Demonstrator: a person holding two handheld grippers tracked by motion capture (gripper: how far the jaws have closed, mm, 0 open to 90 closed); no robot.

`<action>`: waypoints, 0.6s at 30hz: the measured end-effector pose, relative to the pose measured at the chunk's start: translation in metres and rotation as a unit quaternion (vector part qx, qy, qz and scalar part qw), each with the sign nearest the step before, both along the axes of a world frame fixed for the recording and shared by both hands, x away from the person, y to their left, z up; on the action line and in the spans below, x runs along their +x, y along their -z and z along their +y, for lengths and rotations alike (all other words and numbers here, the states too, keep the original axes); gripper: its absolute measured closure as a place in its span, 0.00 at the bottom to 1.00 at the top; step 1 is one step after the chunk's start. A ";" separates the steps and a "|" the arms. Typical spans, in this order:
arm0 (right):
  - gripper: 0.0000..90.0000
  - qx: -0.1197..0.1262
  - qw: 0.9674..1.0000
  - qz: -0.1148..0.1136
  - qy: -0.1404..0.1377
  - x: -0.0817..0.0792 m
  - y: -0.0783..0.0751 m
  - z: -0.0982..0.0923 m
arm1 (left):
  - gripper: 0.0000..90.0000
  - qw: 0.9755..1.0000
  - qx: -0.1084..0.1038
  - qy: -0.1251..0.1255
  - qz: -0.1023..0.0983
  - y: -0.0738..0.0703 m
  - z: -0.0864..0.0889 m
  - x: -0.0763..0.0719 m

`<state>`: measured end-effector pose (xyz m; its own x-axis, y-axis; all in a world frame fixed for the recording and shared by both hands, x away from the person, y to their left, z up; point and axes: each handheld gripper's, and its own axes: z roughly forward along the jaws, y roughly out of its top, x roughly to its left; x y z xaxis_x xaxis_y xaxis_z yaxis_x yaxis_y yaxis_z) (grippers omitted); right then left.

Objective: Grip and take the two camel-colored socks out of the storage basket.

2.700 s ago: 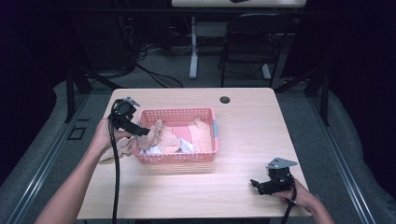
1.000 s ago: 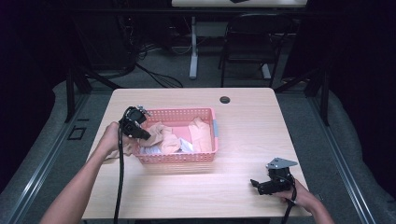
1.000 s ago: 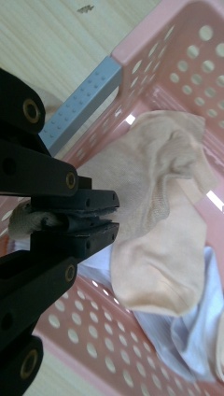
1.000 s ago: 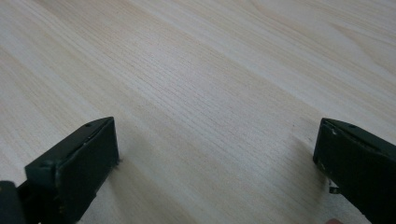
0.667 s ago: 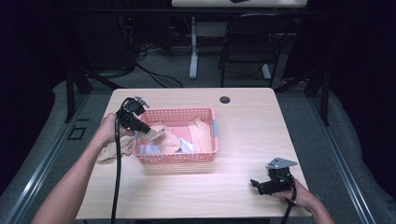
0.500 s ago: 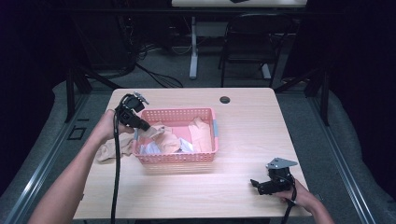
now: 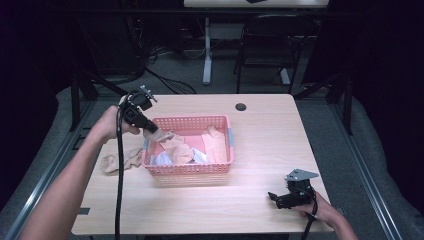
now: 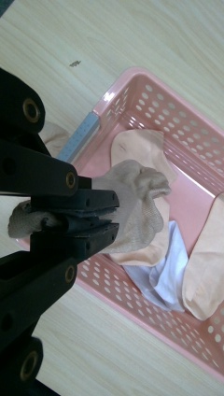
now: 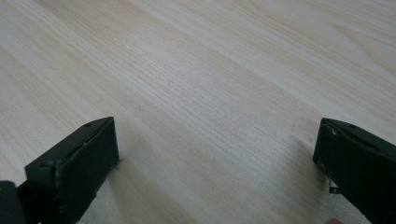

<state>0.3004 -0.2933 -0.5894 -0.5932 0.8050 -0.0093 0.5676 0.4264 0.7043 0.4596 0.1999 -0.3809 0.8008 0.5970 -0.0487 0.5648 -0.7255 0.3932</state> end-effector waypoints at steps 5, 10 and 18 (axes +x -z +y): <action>0.00 0.000 1.000 -0.001 0.000 0.000 0.000 0.000 | 0.92 1.000 0.002 0.009 -0.005 -0.015 0.000 -0.001; 0.00 0.004 1.000 -0.001 0.001 0.000 0.001 0.000 | 0.92 1.000 0.010 0.014 -0.010 -0.032 0.002 -0.004; 0.00 0.004 1.000 -0.002 0.001 0.000 0.001 0.000 | 0.92 1.000 0.021 0.004 -0.022 -0.051 0.012 -0.009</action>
